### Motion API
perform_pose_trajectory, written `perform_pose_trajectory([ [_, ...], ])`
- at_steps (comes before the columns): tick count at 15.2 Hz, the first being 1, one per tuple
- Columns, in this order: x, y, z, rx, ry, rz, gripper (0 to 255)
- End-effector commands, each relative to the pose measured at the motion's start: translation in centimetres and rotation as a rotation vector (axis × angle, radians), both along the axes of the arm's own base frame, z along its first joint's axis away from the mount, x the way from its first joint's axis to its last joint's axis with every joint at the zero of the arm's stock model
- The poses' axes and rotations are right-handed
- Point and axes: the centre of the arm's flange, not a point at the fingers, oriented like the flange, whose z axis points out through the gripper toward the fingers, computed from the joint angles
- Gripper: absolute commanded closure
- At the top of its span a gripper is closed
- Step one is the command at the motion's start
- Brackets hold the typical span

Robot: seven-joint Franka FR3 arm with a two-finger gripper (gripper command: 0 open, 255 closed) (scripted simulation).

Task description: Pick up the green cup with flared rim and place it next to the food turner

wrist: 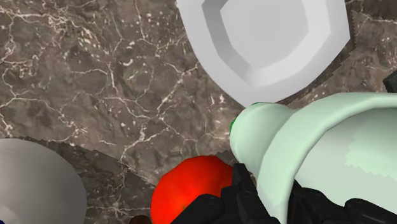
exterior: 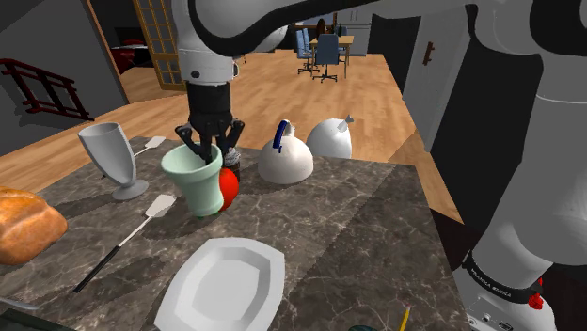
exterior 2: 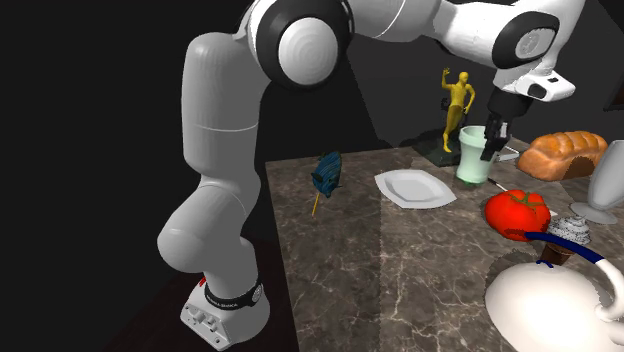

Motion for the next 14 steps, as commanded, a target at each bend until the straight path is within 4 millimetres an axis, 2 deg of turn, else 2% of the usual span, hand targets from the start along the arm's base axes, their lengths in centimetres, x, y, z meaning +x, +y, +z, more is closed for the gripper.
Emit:
perform_pose_trajectory([
  [1, -0.1, -0.1, -1.0, 0.001, -0.001, 0.000, 255],
  [14, -0.1, -0.1, -7.9, 0.001, -0.001, 0.000, 255],
])
